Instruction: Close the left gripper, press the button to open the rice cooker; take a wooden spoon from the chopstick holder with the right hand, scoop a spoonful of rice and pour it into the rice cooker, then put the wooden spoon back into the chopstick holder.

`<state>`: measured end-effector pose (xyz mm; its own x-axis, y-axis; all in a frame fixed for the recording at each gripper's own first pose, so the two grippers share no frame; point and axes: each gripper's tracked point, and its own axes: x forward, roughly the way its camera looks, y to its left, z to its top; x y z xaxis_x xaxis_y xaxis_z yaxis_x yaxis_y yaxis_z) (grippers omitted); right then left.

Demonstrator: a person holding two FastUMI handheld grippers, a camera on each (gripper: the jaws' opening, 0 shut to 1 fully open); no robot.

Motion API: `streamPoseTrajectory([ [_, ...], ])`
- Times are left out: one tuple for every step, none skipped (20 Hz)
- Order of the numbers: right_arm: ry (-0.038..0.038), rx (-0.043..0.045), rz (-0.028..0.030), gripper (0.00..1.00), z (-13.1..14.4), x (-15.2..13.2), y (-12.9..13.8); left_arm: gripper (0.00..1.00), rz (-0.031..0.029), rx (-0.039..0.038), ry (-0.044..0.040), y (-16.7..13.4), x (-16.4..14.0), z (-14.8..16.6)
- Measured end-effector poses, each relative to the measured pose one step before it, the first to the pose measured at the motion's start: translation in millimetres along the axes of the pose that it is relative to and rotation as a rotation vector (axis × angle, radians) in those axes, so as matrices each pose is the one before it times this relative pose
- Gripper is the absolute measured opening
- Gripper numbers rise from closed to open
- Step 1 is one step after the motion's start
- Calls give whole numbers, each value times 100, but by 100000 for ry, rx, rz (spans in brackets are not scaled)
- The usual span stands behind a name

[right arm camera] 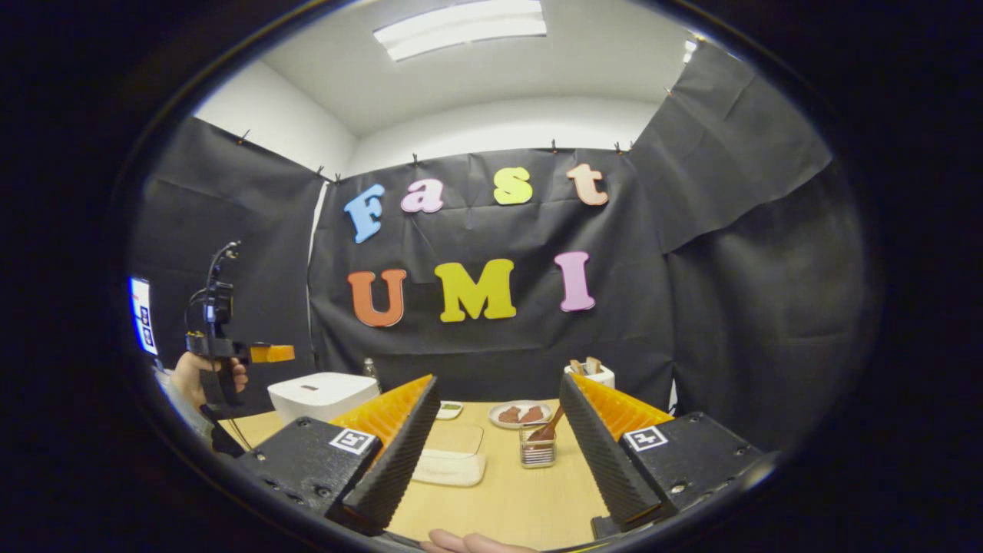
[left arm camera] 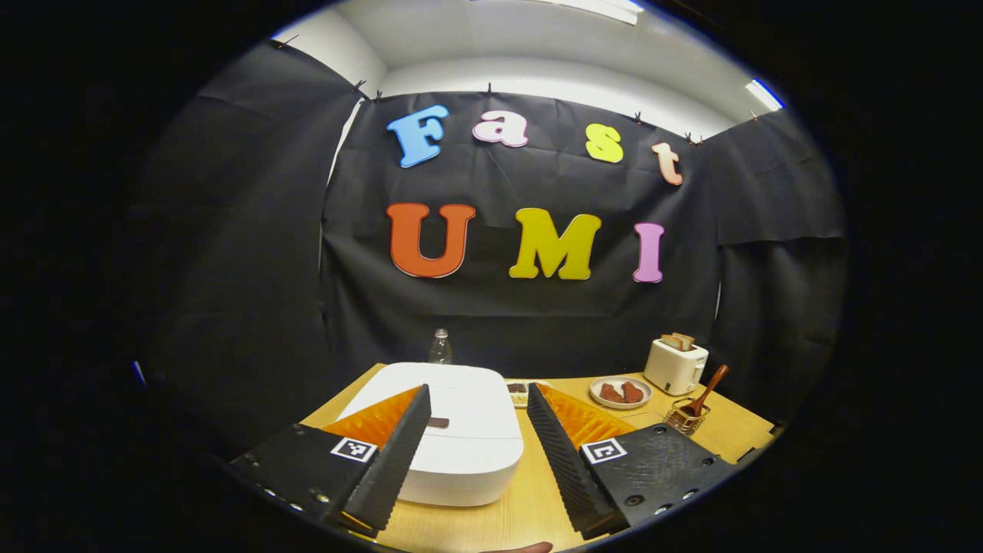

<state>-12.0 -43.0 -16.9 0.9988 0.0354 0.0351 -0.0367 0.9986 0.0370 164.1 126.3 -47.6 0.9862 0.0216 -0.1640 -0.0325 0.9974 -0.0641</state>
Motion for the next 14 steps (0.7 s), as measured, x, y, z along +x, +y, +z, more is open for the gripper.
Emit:
streamPoseTrajectory([
  [77,150,-646,100,-31,112,-414,68,-2572,-831,3210,36,1147,-657],
  [-139,19,-854,100,-39,-20,-333,54,-795,-1519,2958,-21,946,-628],
  [-166,-61,-1059,100,-9,96,-390,41,403,-1978,2629,448,753,-589],
  [-29,-60,-839,100,-77,-32,-388,24,-229,-1593,2410,533,859,-469],
  [237,147,-336,100,-107,101,-251,17,234,-122,1760,310,737,-514],
  [632,382,525,100,-254,-1,35,5,1150,97,2030,528,767,-774],
  [296,591,671,100,-113,77,39,0,-480,-222,3719,-7,521,-948],
  [57,350,287,95,-96,114,-146,0,-135,745,3086,47,407,-873],
  [374,434,134,100,-125,188,-211,0,1471,1590,3092,374,663,-732],
  [521,657,-144,100,-354,176,-277,0,2362,2620,2187,685,677,-566],
  [503,594,-549,100,-201,236,-300,0,2545,2699,1845,595,545,-401],
  [759,545,-821,100,-301,193,-410,0,2364,1650,1055,554,678,-153],
  [942,547,-752,100,-256,208,-347,0,1597,639,856,552,-75,-68],
  [891,414,-582,95,-352,189,-253,0,-327,253,673,-18,380,-127],
])
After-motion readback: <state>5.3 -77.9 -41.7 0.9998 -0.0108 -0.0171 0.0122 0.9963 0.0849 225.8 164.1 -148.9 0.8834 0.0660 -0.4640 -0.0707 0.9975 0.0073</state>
